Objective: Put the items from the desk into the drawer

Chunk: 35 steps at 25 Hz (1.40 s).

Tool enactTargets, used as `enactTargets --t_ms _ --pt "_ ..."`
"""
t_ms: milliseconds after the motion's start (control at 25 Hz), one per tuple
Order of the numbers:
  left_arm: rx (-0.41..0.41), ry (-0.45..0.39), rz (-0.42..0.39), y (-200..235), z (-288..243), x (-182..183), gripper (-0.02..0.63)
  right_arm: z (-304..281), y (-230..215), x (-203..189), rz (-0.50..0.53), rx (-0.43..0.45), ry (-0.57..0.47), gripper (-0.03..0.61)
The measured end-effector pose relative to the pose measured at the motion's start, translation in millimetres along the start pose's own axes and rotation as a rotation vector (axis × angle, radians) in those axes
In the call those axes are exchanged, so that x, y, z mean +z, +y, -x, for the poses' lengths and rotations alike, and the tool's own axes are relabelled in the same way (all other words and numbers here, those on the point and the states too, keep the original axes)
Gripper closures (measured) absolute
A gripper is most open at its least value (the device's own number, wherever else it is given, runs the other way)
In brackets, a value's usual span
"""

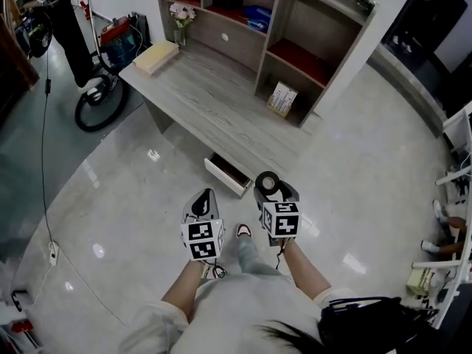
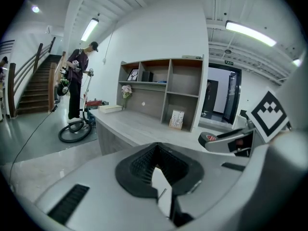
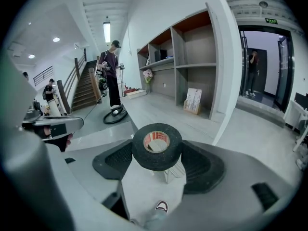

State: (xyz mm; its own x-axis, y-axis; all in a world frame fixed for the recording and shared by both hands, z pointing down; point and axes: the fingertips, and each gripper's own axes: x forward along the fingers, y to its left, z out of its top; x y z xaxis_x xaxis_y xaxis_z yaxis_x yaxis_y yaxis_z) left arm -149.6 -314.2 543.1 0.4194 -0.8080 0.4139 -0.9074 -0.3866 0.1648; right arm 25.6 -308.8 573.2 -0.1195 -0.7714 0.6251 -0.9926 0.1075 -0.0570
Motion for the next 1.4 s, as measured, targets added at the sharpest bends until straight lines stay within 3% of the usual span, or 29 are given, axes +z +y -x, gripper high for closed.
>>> enactTargets --t_ms 600,1400 --pt "0.014 0.037 0.019 14 -14 -11 0.617 -28 49 -16 0.009 0.114 0.07 0.267" --pt "0.106 0.135 0.078 64 -82 -51 0.617 -127 79 -46 -0.123 0.217 0.201 0.267"
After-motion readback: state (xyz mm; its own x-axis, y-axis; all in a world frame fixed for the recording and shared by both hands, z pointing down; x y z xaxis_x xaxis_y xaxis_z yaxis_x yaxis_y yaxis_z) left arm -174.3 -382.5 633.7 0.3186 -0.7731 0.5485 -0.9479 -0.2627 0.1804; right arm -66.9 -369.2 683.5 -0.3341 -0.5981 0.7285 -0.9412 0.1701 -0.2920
